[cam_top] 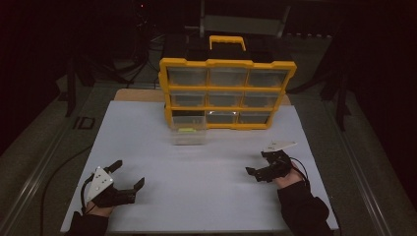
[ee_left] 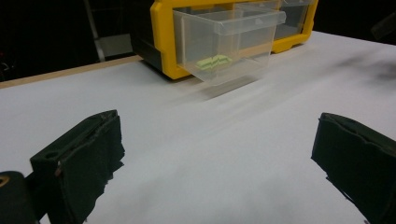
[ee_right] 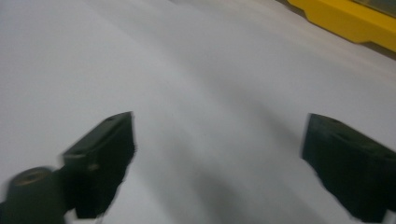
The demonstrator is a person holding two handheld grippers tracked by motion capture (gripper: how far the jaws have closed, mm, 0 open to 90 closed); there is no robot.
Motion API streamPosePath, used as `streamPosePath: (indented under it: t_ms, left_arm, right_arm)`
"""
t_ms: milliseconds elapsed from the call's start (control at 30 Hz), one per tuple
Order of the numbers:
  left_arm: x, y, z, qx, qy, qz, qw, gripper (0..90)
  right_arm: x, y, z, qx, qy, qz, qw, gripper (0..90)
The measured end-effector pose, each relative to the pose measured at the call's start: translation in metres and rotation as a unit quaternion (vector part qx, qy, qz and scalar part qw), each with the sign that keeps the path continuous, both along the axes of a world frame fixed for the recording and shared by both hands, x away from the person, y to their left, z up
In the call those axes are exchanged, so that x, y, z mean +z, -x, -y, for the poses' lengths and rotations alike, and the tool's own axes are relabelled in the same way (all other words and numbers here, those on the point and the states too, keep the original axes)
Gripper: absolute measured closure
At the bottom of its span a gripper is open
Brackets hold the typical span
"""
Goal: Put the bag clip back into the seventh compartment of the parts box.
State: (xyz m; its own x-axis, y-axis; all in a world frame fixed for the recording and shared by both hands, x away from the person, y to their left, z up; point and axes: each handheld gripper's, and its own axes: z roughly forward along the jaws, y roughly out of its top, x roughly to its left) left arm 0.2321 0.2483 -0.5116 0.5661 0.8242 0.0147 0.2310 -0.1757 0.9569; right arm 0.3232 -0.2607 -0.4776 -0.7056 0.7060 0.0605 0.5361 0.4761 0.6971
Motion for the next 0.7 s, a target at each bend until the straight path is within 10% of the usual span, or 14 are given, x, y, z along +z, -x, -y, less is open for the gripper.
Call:
streamPosePath:
  t_ms: [167, 700]
  left_arm:
    - [0.0, 0.0, 0.0, 0.0, -0.001, 0.001, 1.0, 1.4]
    - [0.001, 0.001, -0.001, 0.001, 0.002, 0.002, 1.0, 1.4]
  right_arm:
    - [-0.006, 0.006, 0.007, -0.008, -0.009, -0.013, 0.9998, 12.4]
    - [-0.008, 0.041, 0.027, -0.047, -0.014, 0.077, 0.9958, 9.9]
